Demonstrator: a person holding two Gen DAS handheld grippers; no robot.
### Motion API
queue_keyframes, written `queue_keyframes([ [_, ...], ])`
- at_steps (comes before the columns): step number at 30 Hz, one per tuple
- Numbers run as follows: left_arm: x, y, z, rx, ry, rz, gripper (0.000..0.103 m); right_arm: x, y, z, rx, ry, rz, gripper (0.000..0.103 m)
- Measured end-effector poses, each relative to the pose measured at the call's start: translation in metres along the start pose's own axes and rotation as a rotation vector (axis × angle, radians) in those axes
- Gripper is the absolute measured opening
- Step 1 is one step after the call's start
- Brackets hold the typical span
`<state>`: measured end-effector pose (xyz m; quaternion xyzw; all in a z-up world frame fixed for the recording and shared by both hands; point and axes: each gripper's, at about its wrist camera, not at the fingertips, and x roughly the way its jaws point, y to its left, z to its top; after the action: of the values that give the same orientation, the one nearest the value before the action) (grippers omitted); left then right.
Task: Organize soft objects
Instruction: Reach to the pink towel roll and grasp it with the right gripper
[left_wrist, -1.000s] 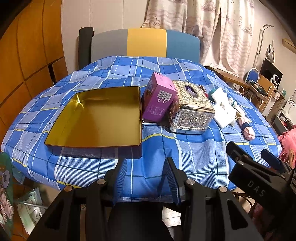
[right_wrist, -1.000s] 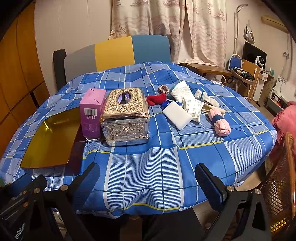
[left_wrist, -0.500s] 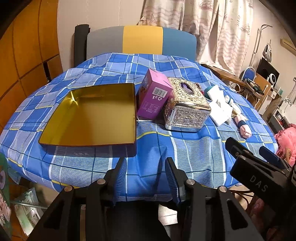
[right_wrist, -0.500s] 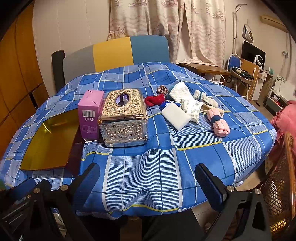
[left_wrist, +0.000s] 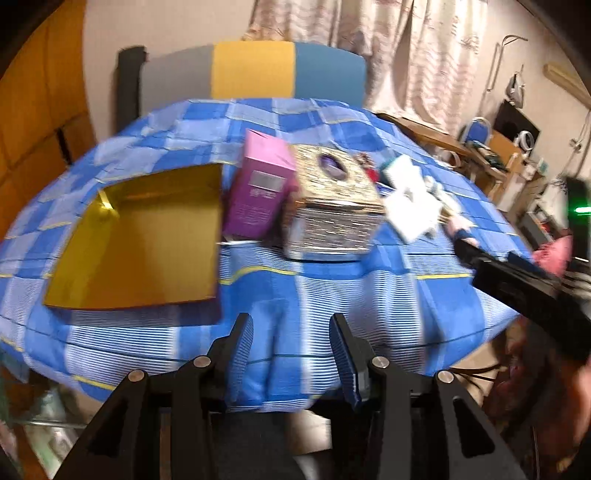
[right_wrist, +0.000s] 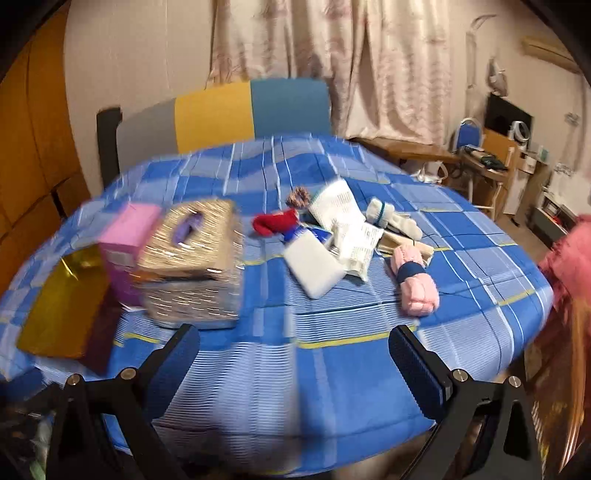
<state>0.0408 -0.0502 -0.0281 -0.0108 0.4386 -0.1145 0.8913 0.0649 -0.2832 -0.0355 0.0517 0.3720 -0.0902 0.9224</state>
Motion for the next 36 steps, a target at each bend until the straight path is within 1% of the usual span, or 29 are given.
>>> queue_keyframes([
  [1, 0.005, -0.005, 0.002, -0.001, 0.017, -0.022, 0.043, 0.015, -0.017, 0.004, 0.008, 0.057, -0.020, 0.103],
  [3, 0.013, -0.012, 0.004, 0.004, 0.045, -0.063, 0.043, 0.038, -0.051, 0.009, 0.040, 0.105, -0.047, 0.103],
  [5, 0.020, -0.019, 0.006, 0.005, 0.075, -0.104, 0.043, 0.053, -0.077, 0.014, 0.060, 0.137, -0.114, 0.103],
  [6, 0.024, -0.022, 0.006, 0.006, 0.089, -0.119, 0.043, 0.063, -0.095, 0.020, 0.076, 0.139, -0.134, 0.103],
  [8, 0.032, -0.032, 0.007, 0.010, 0.129, -0.158, 0.043, 0.077, -0.118, 0.030, 0.091, 0.138, -0.149, 0.103],
  [11, 0.043, -0.047, 0.008, 0.009, 0.180, -0.232, 0.045, 0.096, -0.139, 0.044, 0.095, 0.144, -0.134, 0.100],
  [13, 0.048, -0.057, 0.009, 0.012, 0.208, -0.271, 0.048, 0.115, -0.150, 0.051, 0.103, 0.167, -0.125, 0.098],
  [14, 0.050, -0.061, 0.010, 0.016, 0.216, -0.282, 0.049, 0.122, -0.153, 0.052, 0.108, 0.180, -0.120, 0.097],
  [16, 0.055, -0.071, 0.012, 0.034, 0.235, -0.304, 0.056, 0.138, -0.160, 0.055, 0.119, 0.210, -0.088, 0.096],
  [19, 0.063, -0.083, 0.014, 0.058, 0.270, -0.312, 0.058, 0.156, -0.165, 0.054, 0.116, 0.225, -0.071, 0.094],
  [22, 0.069, -0.094, 0.019, 0.088, 0.285, -0.324, 0.059, 0.168, -0.166, 0.051, 0.099, 0.239, -0.061, 0.085],
  [24, 0.075, -0.102, 0.023, 0.095, 0.298, -0.346, 0.059, 0.175, -0.167, 0.047, 0.090, 0.256, -0.034, 0.076],
  [25, 0.080, -0.105, 0.025, 0.085, 0.309, -0.358, 0.059, 0.178, -0.168, 0.045, 0.091, 0.268, -0.020, 0.075],
  [27, 0.089, -0.112, 0.032, 0.048, 0.317, -0.373, 0.059, 0.184, -0.170, 0.042, 0.107, 0.304, 0.007, 0.065],
  [28, 0.093, -0.115, 0.035, 0.032, 0.316, -0.381, 0.059, 0.188, -0.170, 0.041, 0.113, 0.316, 0.013, 0.063],
  [29, 0.097, -0.117, 0.037, 0.015, 0.315, -0.386, 0.059, 0.189, -0.169, 0.041, 0.108, 0.316, 0.005, 0.055],
  [30, 0.102, -0.120, 0.041, -0.012, 0.312, -0.399, 0.059, 0.189, -0.167, 0.042, 0.091, 0.311, -0.005, 0.040],
  [32, 0.115, -0.128, 0.051, -0.055, 0.306, -0.441, 0.059, 0.187, -0.166, 0.044, 0.084, 0.313, 0.015, 0.038],
  [34, 0.128, -0.138, 0.061, -0.081, 0.298, -0.459, 0.059, 0.183, -0.170, 0.046, 0.126, 0.316, 0.052, 0.037],
  [36, 0.139, -0.150, 0.071, -0.077, 0.274, -0.419, 0.059, 0.177, -0.174, 0.047, 0.163, 0.312, 0.078, 0.037],
])
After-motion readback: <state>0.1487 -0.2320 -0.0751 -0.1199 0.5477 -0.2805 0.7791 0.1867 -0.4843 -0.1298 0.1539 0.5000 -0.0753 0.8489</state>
